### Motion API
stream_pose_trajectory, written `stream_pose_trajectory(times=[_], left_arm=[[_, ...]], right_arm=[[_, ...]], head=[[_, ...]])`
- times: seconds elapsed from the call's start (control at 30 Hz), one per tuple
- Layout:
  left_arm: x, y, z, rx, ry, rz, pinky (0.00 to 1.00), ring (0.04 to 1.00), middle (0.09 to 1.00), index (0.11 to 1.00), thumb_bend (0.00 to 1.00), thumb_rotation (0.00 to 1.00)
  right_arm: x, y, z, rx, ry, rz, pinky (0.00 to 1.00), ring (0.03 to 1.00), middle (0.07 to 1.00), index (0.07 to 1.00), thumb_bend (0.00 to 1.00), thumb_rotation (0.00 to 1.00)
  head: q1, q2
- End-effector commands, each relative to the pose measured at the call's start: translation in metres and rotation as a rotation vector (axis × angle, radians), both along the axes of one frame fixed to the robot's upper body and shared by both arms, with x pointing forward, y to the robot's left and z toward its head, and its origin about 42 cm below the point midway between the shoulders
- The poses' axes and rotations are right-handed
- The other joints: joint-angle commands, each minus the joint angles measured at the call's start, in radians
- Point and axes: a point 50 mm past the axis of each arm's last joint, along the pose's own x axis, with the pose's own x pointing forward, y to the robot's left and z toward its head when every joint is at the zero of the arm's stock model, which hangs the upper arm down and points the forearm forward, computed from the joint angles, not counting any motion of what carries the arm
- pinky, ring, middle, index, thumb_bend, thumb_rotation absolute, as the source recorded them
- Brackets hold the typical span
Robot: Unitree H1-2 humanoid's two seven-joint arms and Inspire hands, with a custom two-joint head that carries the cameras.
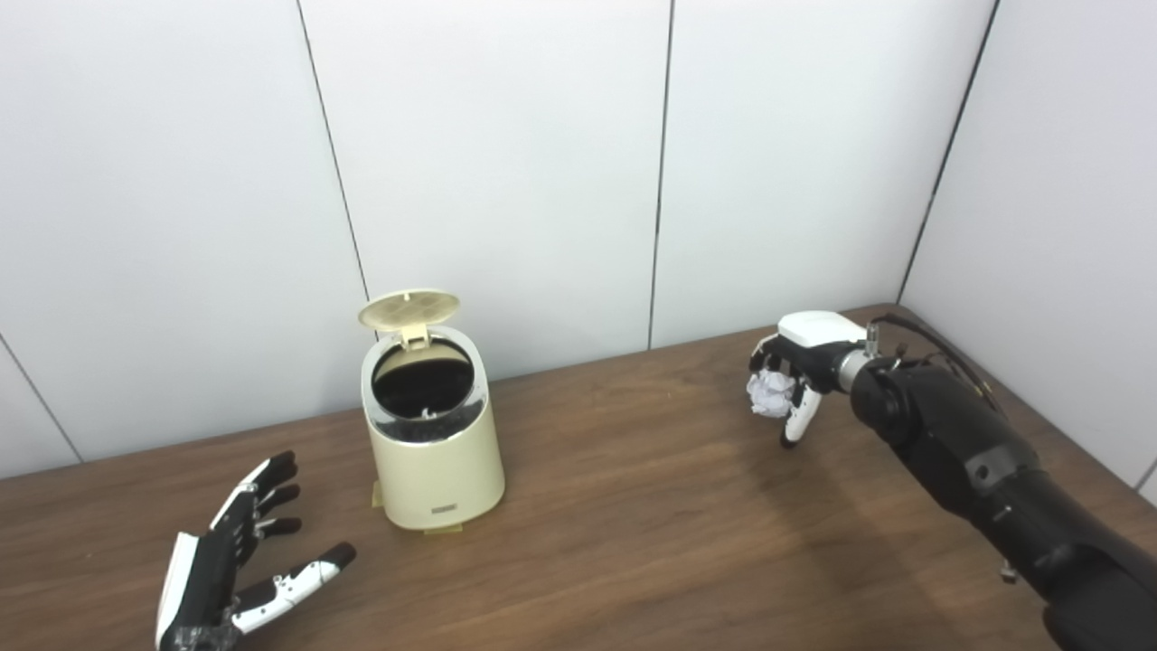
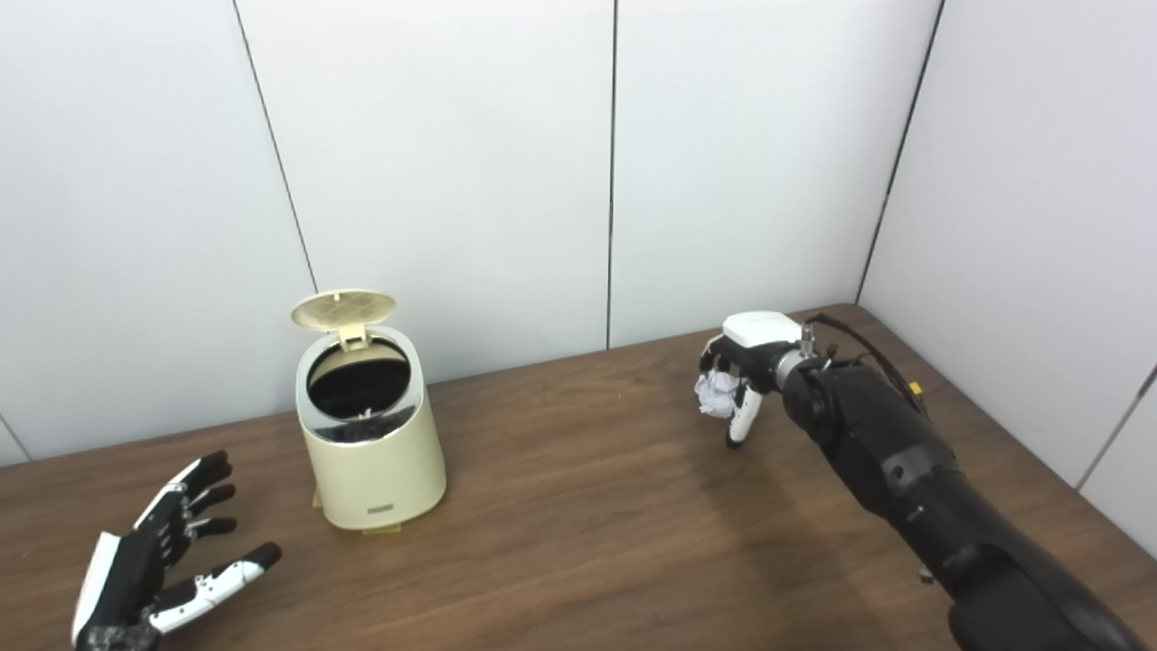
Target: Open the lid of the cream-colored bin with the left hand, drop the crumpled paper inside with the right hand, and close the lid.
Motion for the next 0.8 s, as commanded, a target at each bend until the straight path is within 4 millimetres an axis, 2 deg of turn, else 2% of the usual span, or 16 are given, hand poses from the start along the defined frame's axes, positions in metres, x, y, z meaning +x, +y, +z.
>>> stream_pose_trajectory(times=[0.0, 0.27, 0.37, 0.43, 0.47, 0.5, 0.53, 0.6, 0.77], left_arm=[[-0.0066, 0.0029, -0.0076, 0.022, 0.006, -0.006, 0.71, 0.837, 0.883, 0.91, 0.78, 0.17], [-0.0074, 0.0014, -0.0078, 0.035, 0.004, -0.009, 0.75, 0.846, 0.883, 0.904, 0.78, 0.17], [-0.0075, 0.001, -0.0075, 0.032, 0.008, -0.007, 0.72, 0.842, 0.886, 0.905, 0.79, 0.2], [-0.0077, 0.0009, -0.0074, 0.033, 0.008, -0.009, 0.71, 0.846, 0.89, 0.906, 0.79, 0.2], [-0.0081, 0.0011, -0.0072, 0.038, 0.004, -0.009, 0.72, 0.847, 0.891, 0.906, 0.78, 0.2], [-0.0083, 0.0012, -0.007, 0.04, 0.003, -0.009, 0.72, 0.842, 0.888, 0.905, 0.78, 0.2], [-0.0084, 0.0015, -0.007, 0.041, 0.003, -0.008, 0.72, 0.839, 0.887, 0.904, 0.78, 0.2], [-0.0081, 0.0023, -0.0074, 0.044, 0.003, -0.007, 0.74, 0.841, 0.886, 0.904, 0.79, 0.21], [-0.0073, 0.0034, -0.0083, 0.038, 0.004, -0.01, 0.73, 0.852, 0.886, 0.898, 0.77, 0.18]], right_arm=[[0.0118, 0.0011, 0.037, -0.003, -0.103, 0.009, 0.56, 0.698, 0.777, 0.765, 0.83, 0.12], [0.0114, 0.0065, 0.0379, 0.006, -0.09, 0.022, 0.59, 0.715, 0.795, 0.77, 0.82, 0.14], [0.011, 0.008, 0.0379, -0.002, -0.081, 0.033, 0.61, 0.72, 0.785, 0.773, 0.8, 0.15], [0.0106, 0.0081, 0.0372, 0.025, -0.091, 0.045, 0.58, 0.639, 0.699, 0.74, 0.76, 0.07], [0.0102, 0.0081, 0.0369, 0.035, -0.101, 0.051, 0.54, 0.587, 0.639, 0.687, 0.74, 0.03], [0.01, 0.0079, 0.0364, 0.042, -0.113, 0.055, 0.5, 0.546, 0.551, 0.604, 0.63, 0.01], [0.0099, 0.0077, 0.0359, 0.048, -0.123, 0.055, 0.48, 0.518, 0.514, 0.552, 0.58, 0.01], [0.0097, 0.0076, 0.0357, 0.057, -0.135, 0.051, 0.44, 0.457, 0.494, 0.505, 0.53, 0.0], [0.0099, 0.0058, 0.0345, 0.083, -0.162, 0.038, 0.39, 0.396, 0.49, 0.514, 0.52, 0.0]], head=[[-0.001, 0.0], [0.007, 0.008], [0.009, 0.011], [0.009, 0.011], [0.011, 0.015], [0.011, 0.015], [0.01, 0.015], [0.01, 0.017], [0.01, 0.02]])
